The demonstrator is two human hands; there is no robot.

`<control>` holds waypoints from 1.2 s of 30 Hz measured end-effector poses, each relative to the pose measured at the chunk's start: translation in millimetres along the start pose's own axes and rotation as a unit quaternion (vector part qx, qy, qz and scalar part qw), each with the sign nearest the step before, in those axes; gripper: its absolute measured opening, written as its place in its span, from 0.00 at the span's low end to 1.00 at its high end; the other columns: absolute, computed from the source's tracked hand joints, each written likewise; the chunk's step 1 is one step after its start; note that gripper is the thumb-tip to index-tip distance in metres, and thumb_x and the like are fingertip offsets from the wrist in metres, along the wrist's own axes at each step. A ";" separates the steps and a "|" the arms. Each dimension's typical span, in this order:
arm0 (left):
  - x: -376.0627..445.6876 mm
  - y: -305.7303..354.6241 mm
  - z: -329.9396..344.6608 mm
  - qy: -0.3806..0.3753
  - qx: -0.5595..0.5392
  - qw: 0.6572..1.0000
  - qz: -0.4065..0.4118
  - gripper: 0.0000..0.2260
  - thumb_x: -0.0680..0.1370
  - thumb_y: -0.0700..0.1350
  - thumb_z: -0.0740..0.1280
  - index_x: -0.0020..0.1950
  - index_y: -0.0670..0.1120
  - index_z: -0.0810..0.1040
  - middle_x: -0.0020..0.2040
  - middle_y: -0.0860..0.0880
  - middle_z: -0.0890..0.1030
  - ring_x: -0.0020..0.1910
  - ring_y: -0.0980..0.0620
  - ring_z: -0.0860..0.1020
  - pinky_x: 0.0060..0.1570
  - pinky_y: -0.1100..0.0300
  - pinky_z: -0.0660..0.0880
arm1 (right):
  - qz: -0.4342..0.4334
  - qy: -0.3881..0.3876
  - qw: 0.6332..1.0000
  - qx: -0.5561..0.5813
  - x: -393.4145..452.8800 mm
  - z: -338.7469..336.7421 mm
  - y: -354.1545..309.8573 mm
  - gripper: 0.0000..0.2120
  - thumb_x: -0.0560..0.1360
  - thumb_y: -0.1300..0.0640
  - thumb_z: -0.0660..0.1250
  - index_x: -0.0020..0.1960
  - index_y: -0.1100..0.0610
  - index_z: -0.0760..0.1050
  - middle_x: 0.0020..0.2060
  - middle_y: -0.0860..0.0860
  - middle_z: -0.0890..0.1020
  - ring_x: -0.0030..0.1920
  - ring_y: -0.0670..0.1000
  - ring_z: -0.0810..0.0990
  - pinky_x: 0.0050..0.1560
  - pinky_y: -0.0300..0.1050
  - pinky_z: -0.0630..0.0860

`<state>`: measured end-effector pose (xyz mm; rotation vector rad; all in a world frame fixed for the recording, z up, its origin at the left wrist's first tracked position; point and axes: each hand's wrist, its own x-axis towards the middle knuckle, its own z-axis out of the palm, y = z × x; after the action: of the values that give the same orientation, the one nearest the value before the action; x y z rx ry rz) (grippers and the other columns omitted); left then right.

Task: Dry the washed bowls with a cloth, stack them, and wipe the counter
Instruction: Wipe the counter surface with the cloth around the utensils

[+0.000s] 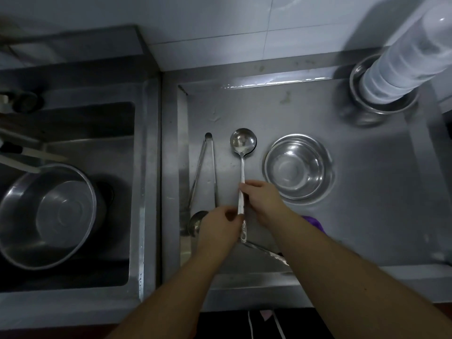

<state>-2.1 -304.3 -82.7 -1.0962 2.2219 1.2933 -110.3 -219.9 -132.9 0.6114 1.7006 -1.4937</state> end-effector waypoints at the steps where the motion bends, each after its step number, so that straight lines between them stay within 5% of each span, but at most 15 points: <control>1: -2.4 3.6 4.1 -0.010 -0.005 1.000 -0.003 0.10 0.80 0.49 0.71 0.60 0.54 0.86 0.45 0.59 0.85 0.45 0.62 0.83 0.50 0.59 0.82 | -0.006 0.000 1.000 0.004 -3.3 -9.0 -0.9 0.08 0.79 0.63 0.73 0.42 0.55 0.85 0.45 0.63 0.88 0.44 0.58 0.86 0.56 0.59 0.84; 4: -10.1 15.1 21.2 -0.048 -0.023 0.999 -0.012 0.09 0.78 0.46 0.73 0.57 0.53 0.87 0.47 0.56 0.88 0.46 0.57 0.86 0.52 0.52 0.84 | -0.011 -0.004 1.000 0.022 -14.2 -43.2 -1.5 0.06 0.79 0.62 0.73 0.45 0.56 0.87 0.46 0.62 0.88 0.46 0.59 0.88 0.54 0.57 0.86; 11: -29.7 62.3 100.5 -0.153 -0.003 0.988 0.009 0.05 0.77 0.47 0.75 0.41 0.53 0.87 0.36 0.57 0.87 0.33 0.59 0.84 0.35 0.64 0.80 | -0.014 0.039 0.998 0.048 -29.2 -156.8 8.6 0.04 0.80 0.61 0.73 0.51 0.56 0.88 0.39 0.52 0.89 0.41 0.50 0.86 0.41 0.41 0.81; 15: -35.5 95.0 157.6 -0.177 0.024 0.983 0.026 0.06 0.76 0.46 0.73 0.39 0.53 0.86 0.37 0.53 0.87 0.39 0.53 0.86 0.46 0.53 0.84 | -0.017 0.056 0.996 0.061 -29.7 -223.7 9.5 0.10 0.81 0.63 0.71 0.42 0.57 0.88 0.39 0.58 0.86 0.39 0.54 0.84 0.41 0.46 0.85; 19: -37.9 117.9 209.0 -0.197 0.047 0.978 0.043 0.04 0.78 0.43 0.73 0.45 0.46 0.87 0.41 0.47 0.88 0.46 0.44 0.86 0.54 0.45 0.82 | -0.001 0.082 0.991 0.109 -26.0 -278.2 12.2 0.06 0.81 0.66 0.70 0.48 0.61 0.86 0.39 0.56 0.89 0.37 0.52 0.89 0.36 0.41 0.84; 23: -39.0 131.5 248.1 -0.192 0.057 0.979 0.039 0.11 0.77 0.44 0.74 0.35 0.54 0.83 0.37 0.52 0.87 0.42 0.49 0.86 0.54 0.46 0.82 | 0.001 0.111 0.990 0.089 -13.5 -319.5 20.3 0.05 0.80 0.64 0.72 0.48 0.60 0.87 0.43 0.58 0.89 0.45 0.57 0.88 0.52 0.51 0.85; 29: -37.9 142.6 286.4 -0.197 0.048 0.979 0.006 0.03 0.77 0.45 0.75 0.43 0.51 0.86 0.42 0.51 0.88 0.47 0.47 0.86 0.57 0.45 0.82 | -0.004 0.089 0.995 0.035 4.7 -354.1 25.7 0.15 0.79 0.62 0.73 0.37 0.48 0.89 0.40 0.56 0.89 0.40 0.51 0.85 0.46 0.47 0.82; 36: -31.3 147.9 307.5 -0.175 0.062 0.982 -0.034 0.02 0.77 0.48 0.74 0.45 0.50 0.86 0.40 0.51 0.87 0.45 0.47 0.86 0.56 0.46 0.82 | -0.043 0.126 0.985 -0.112 15.2 -360.4 18.4 0.06 0.77 0.56 0.74 0.42 0.50 0.85 0.36 0.46 0.86 0.41 0.49 0.85 0.46 0.47 0.82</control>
<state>-120.0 12.5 -138.8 -0.8199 1.9565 1.1959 -190.1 131.8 -152.7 0.6325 2.0792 -1.3012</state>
